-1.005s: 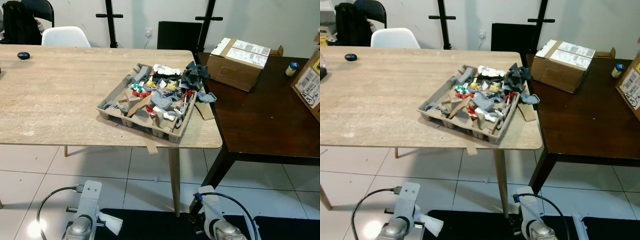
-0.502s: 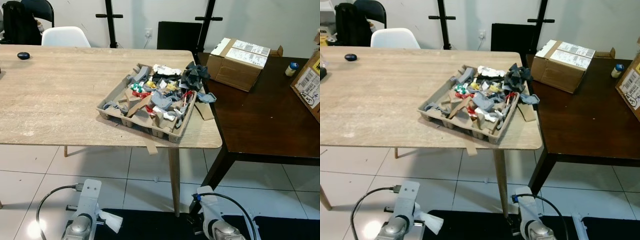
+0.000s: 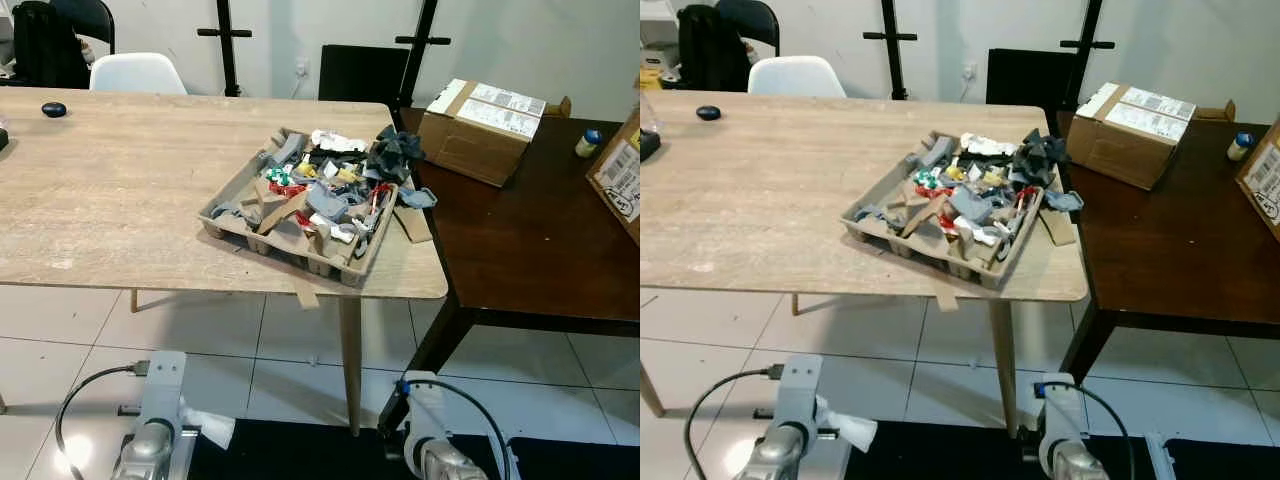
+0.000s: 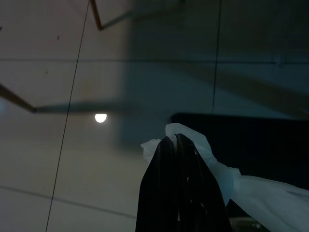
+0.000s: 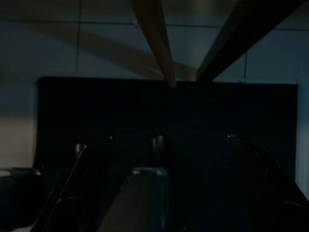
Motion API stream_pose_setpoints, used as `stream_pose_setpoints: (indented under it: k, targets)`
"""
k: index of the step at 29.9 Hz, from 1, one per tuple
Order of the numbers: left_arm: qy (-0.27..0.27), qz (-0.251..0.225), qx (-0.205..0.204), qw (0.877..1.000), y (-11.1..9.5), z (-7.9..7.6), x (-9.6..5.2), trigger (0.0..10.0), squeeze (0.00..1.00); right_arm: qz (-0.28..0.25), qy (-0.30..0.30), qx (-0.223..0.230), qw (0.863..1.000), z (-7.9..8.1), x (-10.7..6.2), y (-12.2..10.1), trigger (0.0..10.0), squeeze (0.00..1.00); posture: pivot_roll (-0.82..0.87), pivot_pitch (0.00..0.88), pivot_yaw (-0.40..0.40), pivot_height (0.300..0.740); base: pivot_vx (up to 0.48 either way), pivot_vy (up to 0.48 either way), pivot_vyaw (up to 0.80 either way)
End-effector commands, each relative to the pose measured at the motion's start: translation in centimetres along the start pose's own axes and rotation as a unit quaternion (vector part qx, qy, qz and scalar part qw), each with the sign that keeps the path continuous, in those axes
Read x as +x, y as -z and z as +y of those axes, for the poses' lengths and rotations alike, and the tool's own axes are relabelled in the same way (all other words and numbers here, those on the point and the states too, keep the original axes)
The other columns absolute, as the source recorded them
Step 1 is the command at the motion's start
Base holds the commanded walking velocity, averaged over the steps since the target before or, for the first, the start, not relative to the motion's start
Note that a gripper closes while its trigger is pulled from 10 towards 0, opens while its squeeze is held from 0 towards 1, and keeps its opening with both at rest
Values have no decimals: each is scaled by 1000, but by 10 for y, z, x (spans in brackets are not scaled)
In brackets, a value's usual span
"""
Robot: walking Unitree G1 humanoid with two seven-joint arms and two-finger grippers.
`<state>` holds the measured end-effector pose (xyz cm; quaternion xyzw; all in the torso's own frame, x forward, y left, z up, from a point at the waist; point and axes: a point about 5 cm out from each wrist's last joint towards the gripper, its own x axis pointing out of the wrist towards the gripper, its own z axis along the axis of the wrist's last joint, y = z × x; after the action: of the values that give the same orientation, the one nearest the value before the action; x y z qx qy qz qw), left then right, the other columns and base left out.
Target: Picking trash to rubbish bin
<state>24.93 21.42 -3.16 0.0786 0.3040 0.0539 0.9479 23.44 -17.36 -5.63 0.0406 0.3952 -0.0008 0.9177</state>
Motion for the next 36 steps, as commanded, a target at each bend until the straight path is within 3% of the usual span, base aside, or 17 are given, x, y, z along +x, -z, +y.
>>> stream_pose_setpoints:
  k: [1,3,4,7,10,16,23,28,36]
  targets:
    - [5,19,10,1000,6,1,-1,10000,0,8,-4,23,1000,2,-1,6,10000,0,170,88,7,740,0,0,0]
    - [7,20,10,1000,7,-1,-1,10000,0,10,-3,23,1000,2,-1,8,10000,0,165,93,11,740,0,0,0]
    - [16,21,12,1000,6,-7,0,10000,0,21,10,-30,999,-2,-2,13,10000,0,131,109,19,740,0,0,0]
    - [37,21,14,999,7,-17,-1,10000,0,16,33,-58,998,-11,-5,15,10000,0,102,118,29,740,0,0,0]
    - [52,32,7,998,11,-26,-2,10000,0,-1,70,-41,997,-26,-8,15,10000,0,54,138,39,740,0,0,0]
    - [71,38,6,997,14,-32,-3,10000,0,-7,113,-45,993,-38,-12,19,10000,0,38,160,47,740,0,0,0]
    - [52,42,-4,998,19,-19,-4,10000,0,7,103,-56,993,-30,-13,30,10000,0,46,178,13,740,0,0,0]
    - [37,48,-3,998,25,-8,-6,10000,0,5,93,-34,995,-18,-11,31,10000,0,60,188,-23,740,0,0,0]
    - [40,39,-17,998,25,-16,-7,10000,0,13,97,-33,995,-23,-13,34,10000,0,58,183,-10,740,0,0,0]
